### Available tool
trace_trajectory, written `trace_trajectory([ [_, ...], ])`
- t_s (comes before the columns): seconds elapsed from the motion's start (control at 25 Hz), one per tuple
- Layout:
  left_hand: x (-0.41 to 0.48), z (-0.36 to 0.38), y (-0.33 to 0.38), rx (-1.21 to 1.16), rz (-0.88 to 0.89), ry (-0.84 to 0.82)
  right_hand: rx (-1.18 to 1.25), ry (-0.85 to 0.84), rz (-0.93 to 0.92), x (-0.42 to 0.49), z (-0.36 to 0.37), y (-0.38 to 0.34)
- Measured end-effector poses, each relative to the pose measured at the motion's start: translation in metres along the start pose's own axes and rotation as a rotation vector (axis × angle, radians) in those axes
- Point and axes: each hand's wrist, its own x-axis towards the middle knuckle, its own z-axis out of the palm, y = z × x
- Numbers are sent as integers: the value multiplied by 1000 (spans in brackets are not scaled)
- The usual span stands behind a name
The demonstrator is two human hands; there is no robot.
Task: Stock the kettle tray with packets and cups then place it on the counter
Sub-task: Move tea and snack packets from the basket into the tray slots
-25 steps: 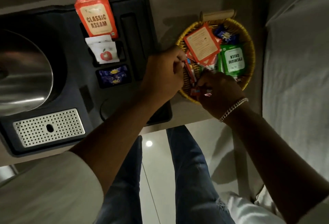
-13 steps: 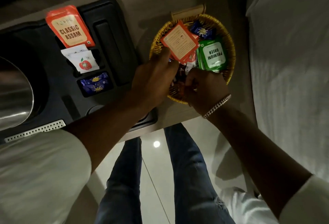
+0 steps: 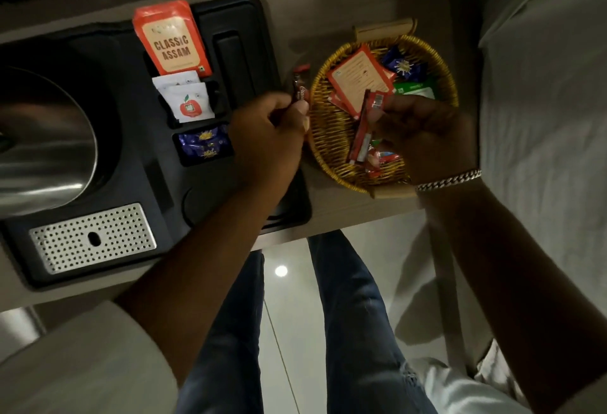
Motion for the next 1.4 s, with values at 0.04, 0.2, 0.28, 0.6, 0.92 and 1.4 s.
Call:
trace_trajectory([
  [0.04, 4, -6, -2, -14, -57, 57, -2, -42, -4, 2, 10, -5],
  [0.2, 35, -37, -12, -3, -100, 124, -139, -122, -34, 17, 70, -26],
  [0.28, 50, -48, -16, 83, -96, 116, -167, -121, -20, 29, 96, -32],
  [0.6, 32, -86, -32, -19, -37, 198, -311, 154, -511, 38, 135, -24],
  [0.92, -59, -164, -79, -17, -238, 187, -658, 90, -636, 2, 152, 29],
  [1.4, -28, -294, -163, 228, -349, 706, -796, 168, -268, -59, 175, 45],
])
